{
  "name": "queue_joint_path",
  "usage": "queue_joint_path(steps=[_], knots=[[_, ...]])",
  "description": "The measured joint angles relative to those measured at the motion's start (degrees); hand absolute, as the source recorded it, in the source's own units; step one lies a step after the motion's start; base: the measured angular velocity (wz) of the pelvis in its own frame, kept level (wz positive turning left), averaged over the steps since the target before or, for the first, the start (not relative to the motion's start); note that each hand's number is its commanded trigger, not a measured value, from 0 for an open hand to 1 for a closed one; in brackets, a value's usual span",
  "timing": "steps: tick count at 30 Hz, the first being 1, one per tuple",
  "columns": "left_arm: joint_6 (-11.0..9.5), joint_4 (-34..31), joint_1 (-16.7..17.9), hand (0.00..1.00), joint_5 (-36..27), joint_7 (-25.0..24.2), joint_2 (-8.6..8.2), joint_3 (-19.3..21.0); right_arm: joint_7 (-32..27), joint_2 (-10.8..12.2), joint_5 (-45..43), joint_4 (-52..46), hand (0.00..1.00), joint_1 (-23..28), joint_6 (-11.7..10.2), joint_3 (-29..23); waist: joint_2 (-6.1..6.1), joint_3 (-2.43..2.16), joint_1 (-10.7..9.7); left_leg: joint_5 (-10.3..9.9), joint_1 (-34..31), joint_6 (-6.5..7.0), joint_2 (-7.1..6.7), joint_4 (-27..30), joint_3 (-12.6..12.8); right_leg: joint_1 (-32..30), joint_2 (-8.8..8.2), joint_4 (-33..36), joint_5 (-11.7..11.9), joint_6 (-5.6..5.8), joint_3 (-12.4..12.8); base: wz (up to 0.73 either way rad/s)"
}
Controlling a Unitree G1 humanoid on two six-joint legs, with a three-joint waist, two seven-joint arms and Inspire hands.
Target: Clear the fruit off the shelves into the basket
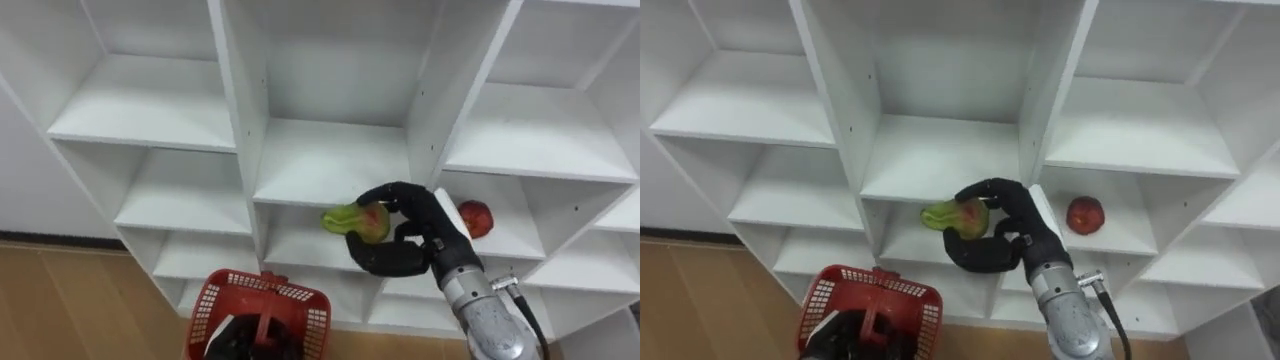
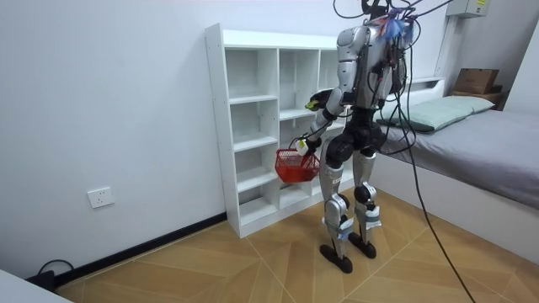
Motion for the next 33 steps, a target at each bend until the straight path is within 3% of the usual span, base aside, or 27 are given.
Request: queue_joint_path(steps=[15, 19, 27, 33], knots=[[-1.3, -0.1, 0.5, 1.00, 0.1, 0.0, 0.71, 0.0, 4.8, -0.1, -4.2, 0.6, 1.00, 6.4, -0.1, 0.0, 1.03, 0.47, -1.2, -0.2, -0.2, -0.01, 0.69, -0.5, 2.9, -2.2, 0.52, 1.1, 0.0, -0.07, 3.4, -0.10], [-2.5, -0.1, 0.2, 1.00, 0.1, 0.5, 0.90, -0.6, 4.0, 0.0, -4.6, 3.4, 1.00, 6.3, -0.2, 0.0, 0.82, 0.31, -1.4, -0.2, -1.1, 0.02, 0.72, -0.5, 3.4, -3.9, 0.53, 2.0, 0.0, -0.06, 4.0, -0.07], [-3.7, -0.1, 0.2, 1.00, 1.3, 0.7, 1.58, -0.5, 2.9, -0.2, -5.5, 10.1, 1.00, 4.8, -0.2, 0.0, 0.79, 0.32, -1.4, -0.2, -1.3, 0.04, 0.70, -0.5, 3.4, -3.9, 0.50, 1.9, 0.0, -0.06, 3.5, -0.01], [-3.7, -0.7, -1.2, 1.00, 2.3, 0.6, 2.23, -1.7, 1.3, -0.2, -5.7, 14.3, 1.00, 3.4, -0.2, 0.7, 0.86, 0.28, -1.2, -0.2, -5.0, 0.07, 0.76, 0.8, 3.1, -6.8, 0.26, 2.2, 0.1, -0.20, 2.2, 0.04]])
